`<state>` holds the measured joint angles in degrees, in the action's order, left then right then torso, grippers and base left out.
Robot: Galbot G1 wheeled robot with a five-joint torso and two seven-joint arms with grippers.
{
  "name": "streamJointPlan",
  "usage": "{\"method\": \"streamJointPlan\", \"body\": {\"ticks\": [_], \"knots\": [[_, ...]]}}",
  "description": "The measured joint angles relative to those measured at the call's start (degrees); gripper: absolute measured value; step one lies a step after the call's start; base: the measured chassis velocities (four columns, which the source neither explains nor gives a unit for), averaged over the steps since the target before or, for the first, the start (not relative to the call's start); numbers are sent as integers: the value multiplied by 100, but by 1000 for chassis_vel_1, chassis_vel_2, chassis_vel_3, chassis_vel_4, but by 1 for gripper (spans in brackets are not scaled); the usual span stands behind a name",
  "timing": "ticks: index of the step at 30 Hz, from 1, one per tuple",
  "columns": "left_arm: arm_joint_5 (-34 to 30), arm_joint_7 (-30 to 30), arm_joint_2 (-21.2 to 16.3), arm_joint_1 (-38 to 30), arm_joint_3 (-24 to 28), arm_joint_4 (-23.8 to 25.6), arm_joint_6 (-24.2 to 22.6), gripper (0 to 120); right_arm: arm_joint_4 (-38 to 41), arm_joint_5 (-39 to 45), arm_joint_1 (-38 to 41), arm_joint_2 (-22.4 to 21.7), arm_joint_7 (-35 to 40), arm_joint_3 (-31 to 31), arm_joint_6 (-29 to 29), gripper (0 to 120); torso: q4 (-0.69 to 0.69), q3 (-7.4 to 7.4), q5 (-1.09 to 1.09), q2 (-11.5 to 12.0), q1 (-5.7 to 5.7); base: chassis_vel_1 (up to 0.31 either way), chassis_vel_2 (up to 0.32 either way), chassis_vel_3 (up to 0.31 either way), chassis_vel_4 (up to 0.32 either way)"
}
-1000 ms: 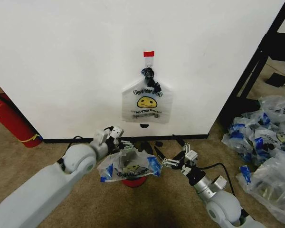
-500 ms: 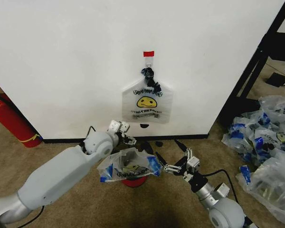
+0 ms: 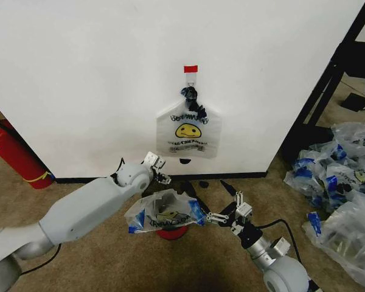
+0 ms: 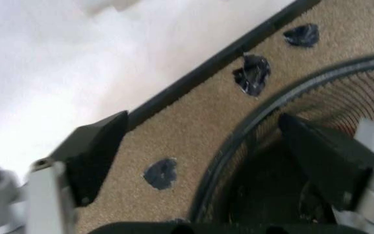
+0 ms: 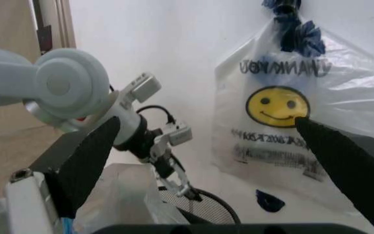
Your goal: Pick up the garbage bag from the wall and place it over the trash bin.
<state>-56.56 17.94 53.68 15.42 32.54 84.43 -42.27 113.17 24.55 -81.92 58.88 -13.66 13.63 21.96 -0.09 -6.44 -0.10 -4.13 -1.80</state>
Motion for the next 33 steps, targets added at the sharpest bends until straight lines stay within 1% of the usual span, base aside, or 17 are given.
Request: {"method": "streamJointPlan", "body": {"ticks": [1,6,7,8,9,16,17,18,21,23,24,25,27,29,30,31,33], "knots": [[0,0,0,0,0,0,0,86,0,0,0,0,0,0,0,100,0,0,0,0,0,0,0,0,0],[-217,-43,-73,-39,184,-4,5,65,0,9,-8,-14,24,35,13,100,1,0,0,0,0,0,0,0,0],[-222,-44,-78,-41,199,-4,5,64,0,9,-9,-14,25,36,15,100,1,0,0,0,0,0,0,0,0],[-229,-45,-84,-43,221,-3,5,57,0,9,-9,-14,25,38,17,100,1,0,0,0,0,0,0,0,0],[-229,-45,-84,-43,221,-3,5,57,0,9,-9,-14,25,38,17,100,1,0,0,0,0,0,0,0,0],[-259,-35,-76,-65,371,-49,11,29,-7,9,5,-2,45,31,23,100,1,1,1,-1,1,0,0,0,0],[-259,-35,-76,-65,371,-49,11,29,-7,9,5,-2,45,31,23,100,1,1,1,-1,1,0,0,0,0],[-282,-25,-77,-75,394,-49,11,26,-7,9,9,-4,49,31,23,100,1,1,0,-1,1,0,0,0,0],[-482,119,-105,-80,430,1,24,15,-7,17,12,-14,69,32,23,100,-1,1,-2,-1,0,0,0,0,0],[-666,261,-129,-37,393,81,27,10,-12,20,15,-23,78,33,24,100,-1,1,0,-2,0,0,0,0,0],[-898,468,-144,40,315,160,28,8,-13,21,24,-28,80,33,24,100,-1,1,0,-1,0,0,0,0,0],[-898,468,-144,40,315,160,28,8,-13,21,24,-28,80,33,24,100,-1,1,0,-1,0,0,0,0,0],[-1404,948,-156,261,49,329,29,7,-14,27,33,-32,92,36,28,100,-1,1,-1,-1,0,0,0,0,0],[-1839,1431,-156,594,-370,559,28,7,-20,33,37,-33,101,39,42,100,0,0,-1,-1,0,0,0,0,0],[-2061,1675,-159,846,-687,727,27,5,-30,35,37,-34,101,40,63,100,1,0,-2,-1,0,0,0,0,0],[-2061,1675,-159,846,-687,727,27,5,-30,35,37,-34,101,40,63,100,1,0,-2,-1,0,0,0,0,0],[-2313,2001,-217,1360,-1381,1109,9,5,-55,39,32,-41,103,41,87,100,0,-1,-2,-1,0,0,0,0,0]]}}
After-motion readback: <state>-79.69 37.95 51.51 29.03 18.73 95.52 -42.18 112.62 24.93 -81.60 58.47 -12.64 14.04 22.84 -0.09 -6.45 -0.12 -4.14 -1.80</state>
